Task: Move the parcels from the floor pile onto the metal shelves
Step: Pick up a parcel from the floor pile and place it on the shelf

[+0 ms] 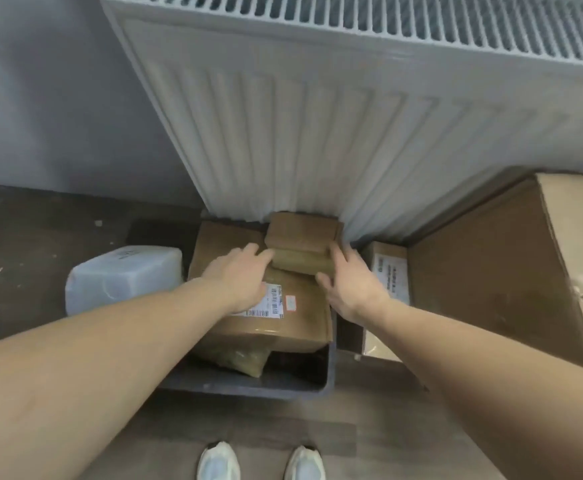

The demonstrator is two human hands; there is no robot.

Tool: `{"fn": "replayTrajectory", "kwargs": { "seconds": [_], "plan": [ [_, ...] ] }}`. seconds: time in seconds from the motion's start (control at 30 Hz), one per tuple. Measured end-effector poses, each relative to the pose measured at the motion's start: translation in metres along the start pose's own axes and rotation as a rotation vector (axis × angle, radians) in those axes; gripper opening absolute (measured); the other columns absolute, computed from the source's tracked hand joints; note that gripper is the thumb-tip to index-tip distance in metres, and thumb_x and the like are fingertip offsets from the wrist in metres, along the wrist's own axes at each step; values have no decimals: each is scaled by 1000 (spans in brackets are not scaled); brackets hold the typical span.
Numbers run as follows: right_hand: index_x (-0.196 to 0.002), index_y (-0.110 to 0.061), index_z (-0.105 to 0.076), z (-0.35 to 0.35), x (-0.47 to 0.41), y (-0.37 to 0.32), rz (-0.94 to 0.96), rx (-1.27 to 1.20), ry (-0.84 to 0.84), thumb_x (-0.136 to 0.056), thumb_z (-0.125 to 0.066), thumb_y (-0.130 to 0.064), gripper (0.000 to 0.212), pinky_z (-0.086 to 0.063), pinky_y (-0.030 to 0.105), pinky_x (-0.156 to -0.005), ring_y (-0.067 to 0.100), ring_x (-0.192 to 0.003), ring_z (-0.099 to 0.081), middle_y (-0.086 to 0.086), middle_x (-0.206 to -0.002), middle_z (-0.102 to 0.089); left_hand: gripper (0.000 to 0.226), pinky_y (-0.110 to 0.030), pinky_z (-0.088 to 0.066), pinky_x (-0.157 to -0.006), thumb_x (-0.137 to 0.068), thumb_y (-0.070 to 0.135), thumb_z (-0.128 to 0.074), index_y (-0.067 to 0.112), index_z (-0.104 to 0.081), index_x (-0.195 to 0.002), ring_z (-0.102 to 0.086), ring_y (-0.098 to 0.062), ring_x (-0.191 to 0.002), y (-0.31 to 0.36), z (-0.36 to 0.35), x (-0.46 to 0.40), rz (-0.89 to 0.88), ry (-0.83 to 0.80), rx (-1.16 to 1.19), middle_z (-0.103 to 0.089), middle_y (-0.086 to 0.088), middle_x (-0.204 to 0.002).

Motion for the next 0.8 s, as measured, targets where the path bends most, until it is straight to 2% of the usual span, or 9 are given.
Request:
{"fn": "replayTrajectory", "kwargs": {
  "seconds": [0.07, 0.13, 0.27, 0.37, 0.5, 0.57, 0.63, 0.7, 0.8],
  "plan": [
    [-157, -15, -6, -8, -20, 8, -1, -13, 60, -102, -40, -41, 70, -12, 37, -120, 32, -150, -9, 11, -164, -3, 71, -46, -37, -110, -98, 37, -50, 24, -12, -156, -27, -31, -143, 0, -15, -26, -3, 30, -5, -17, -11, -161],
    [-157, -15, -1, -13, -39, 13, -47, -130, 99, -102, -38, -47, 73, -21, 42, -117, 36, -147, -17, 13, -163, -1, 77, -46, -33, -113, -98, 43, -49, 20, -5, -157, -22, -33, -146, 3, -26, -47, 17, 69, 52, -8, -13, -163],
    [-157, -14, -2, -28, -64, 21, -313, -572, 114, -98, -35, -59, 81, -31, 40, -110, 35, -140, -35, 16, -159, -24, 79, -46, -31, -113, -98, 51, -45, 19, -4, -157, -24, -37, -144, 10, -41, -74, 98, 137, 219, 1, -17, -163],
    [-156, -12, -11, -44, -67, 18, -383, -677, 70, -99, -35, -57, 77, -35, 36, -104, 35, -133, -43, 17, -150, -41, 76, -45, -34, -109, -97, 49, -47, 18, -10, -156, -30, -40, -141, 11, -49, -75, 125, 163, 250, -2, -19, -161],
    [-150, -6, -24, -50, -49, 18, -367, -725, 85, -103, -36, -44, 62, -36, 29, -95, 34, -126, -49, 18, -142, -49, 72, -45, -43, -99, -96, 42, -52, 18, -15, -153, -43, -39, -129, 9, -48, -58, 61, 192, 267, -19, -17, -154],
    [-147, -7, -28, -46, -38, 17, -359, -724, 121, -103, -37, -39, 55, -37, 30, -97, 32, -126, -49, 16, -141, -50, 71, -44, -47, -93, -97, 40, -52, 17, -14, -152, -50, -38, -121, 9, -37, -47, 48, 204, 317, -29, -16, -147],
    [-152, -10, -24, -38, -22, 10, -327, -724, 197, -104, -38, -36, 57, -33, 31, -108, 27, -134, -44, 10, -148, -44, 78, -43, -46, -93, -96, 43, -54, 18, -8, -154, -53, -36, -121, 6, -21, -33, 88, 226, 428, -32, -16, -149],
    [-154, -16, -21, -27, 2, -6, -235, -729, 284, -103, -39, -35, 57, -29, 28, -113, 17, -138, -39, 1, -153, -38, 89, -44, -42, -103, -94, 48, -57, 19, -1, -156, -44, -33, -133, 0, -2, -17, 145, 244, 538, -24, -12, -158],
    [-152, -30, -22, -2, 44, -39, -63, -727, 330, -103, -40, -34, 52, -26, 7, -105, -10, -125, -39, -21, -145, -39, 104, -46, -35, -112, -85, 60, -63, 23, 3, -156, -32, -29, -143, -13, 31, 12, 174, 218, 585, -16, -7, -162]
  ]
}}
Point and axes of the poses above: each hand's wrist, its own x-axis away from the middle knuckle, its own z-axis out of the back of the hand, y = z × x, the point moved 4 cm from there along -x, towards the middle knuckle
